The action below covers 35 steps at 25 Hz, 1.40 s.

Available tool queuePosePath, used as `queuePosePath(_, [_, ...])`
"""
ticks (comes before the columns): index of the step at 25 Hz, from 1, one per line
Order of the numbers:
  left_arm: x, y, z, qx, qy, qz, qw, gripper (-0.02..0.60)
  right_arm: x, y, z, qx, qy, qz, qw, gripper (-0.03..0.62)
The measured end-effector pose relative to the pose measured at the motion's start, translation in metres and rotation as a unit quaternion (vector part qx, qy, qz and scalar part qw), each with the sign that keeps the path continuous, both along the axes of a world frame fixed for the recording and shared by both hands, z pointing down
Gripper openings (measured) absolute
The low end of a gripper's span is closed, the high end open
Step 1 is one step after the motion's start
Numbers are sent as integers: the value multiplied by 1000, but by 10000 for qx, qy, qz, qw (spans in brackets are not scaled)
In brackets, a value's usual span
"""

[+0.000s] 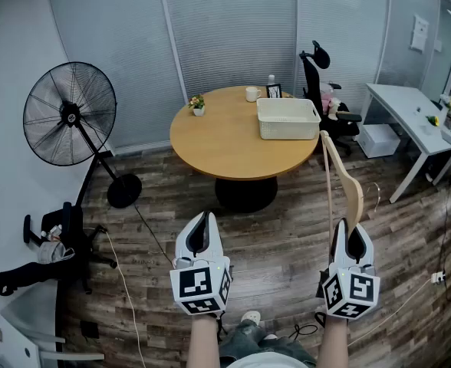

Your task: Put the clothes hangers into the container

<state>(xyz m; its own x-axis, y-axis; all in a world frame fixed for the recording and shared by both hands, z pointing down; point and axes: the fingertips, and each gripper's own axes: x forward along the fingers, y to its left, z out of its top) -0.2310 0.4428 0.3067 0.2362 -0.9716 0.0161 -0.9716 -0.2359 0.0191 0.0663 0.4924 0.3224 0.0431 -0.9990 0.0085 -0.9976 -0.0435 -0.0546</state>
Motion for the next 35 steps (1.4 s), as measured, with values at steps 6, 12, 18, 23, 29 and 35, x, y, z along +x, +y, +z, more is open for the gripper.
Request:
queuePosePath(6, [4, -2, 2, -10, -1, 10, 10000, 0, 3, -1, 2, -1, -8, 14, 10000, 81])
queuePosePath(12, [5, -10, 4, -24, 36, 37, 10000, 0, 5, -7, 3, -11, 25, 22, 10000, 81])
queuePosePath(18, [-2, -31, 3, 0, 62, 62, 10000, 0, -1, -24, 3, 9, 2, 67, 10000, 83])
queuePosePath(23, [-10, -49, 6, 28, 48, 143, 9999, 0, -8, -41, 8, 65, -222, 139, 9996, 83])
queuePosePath(29, [-25, -73, 4, 51, 29, 232, 9997, 0, -24, -59, 14, 17, -343, 257, 9991, 83])
queuePosePath(35, [-29, -89, 13, -48, 50, 259, 9996, 0, -27, -70, 18, -75, -290, 314, 9991, 83])
